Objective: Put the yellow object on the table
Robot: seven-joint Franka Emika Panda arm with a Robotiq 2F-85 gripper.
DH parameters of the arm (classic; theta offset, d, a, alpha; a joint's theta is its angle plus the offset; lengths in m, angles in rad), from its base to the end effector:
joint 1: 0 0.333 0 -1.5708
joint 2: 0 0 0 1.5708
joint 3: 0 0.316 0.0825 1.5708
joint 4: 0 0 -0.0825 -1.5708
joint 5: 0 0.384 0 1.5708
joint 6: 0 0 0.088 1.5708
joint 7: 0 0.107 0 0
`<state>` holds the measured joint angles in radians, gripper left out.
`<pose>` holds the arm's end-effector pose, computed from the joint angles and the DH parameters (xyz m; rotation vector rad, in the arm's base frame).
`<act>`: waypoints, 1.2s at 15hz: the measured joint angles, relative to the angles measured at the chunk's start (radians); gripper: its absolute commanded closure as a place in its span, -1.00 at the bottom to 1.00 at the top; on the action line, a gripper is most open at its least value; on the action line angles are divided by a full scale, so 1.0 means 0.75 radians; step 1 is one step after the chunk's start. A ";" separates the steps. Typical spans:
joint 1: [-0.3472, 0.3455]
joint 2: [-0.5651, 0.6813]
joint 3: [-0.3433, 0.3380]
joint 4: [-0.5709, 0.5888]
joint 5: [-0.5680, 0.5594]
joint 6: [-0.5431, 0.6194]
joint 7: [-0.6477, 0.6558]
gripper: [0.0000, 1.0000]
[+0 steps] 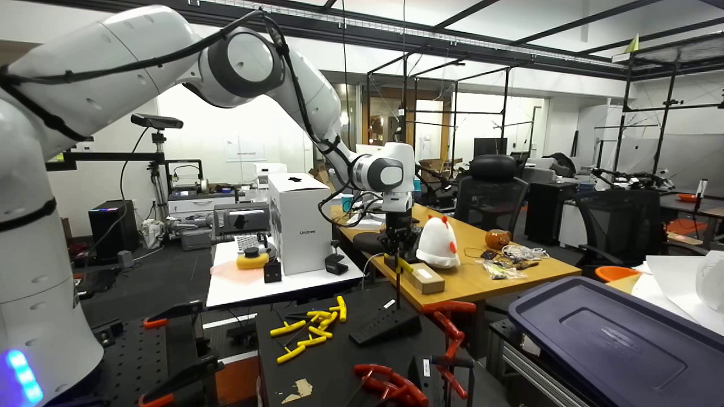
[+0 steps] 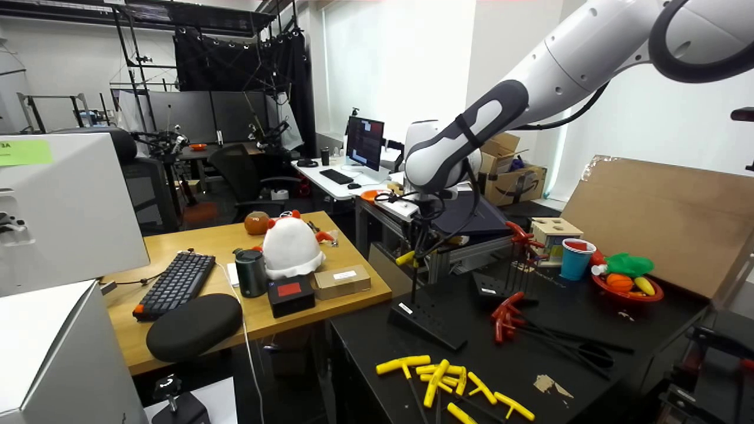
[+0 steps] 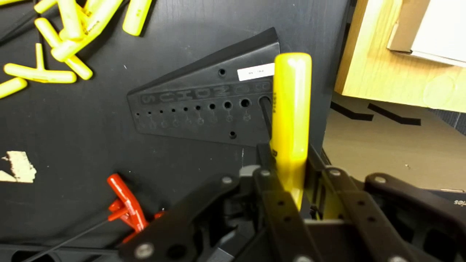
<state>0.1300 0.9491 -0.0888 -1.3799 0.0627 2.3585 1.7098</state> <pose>0.7307 0.0443 0.1433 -2.0974 2.3264 -0.0655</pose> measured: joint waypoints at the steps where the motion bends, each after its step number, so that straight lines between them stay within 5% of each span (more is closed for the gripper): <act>1: 0.004 -0.002 0.000 0.000 0.000 0.000 0.000 0.89; 18: 0.062 -0.073 -0.025 -0.010 -0.044 -0.069 0.001 0.89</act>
<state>0.1768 0.8946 -0.1071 -1.3874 0.0297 2.3070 1.7107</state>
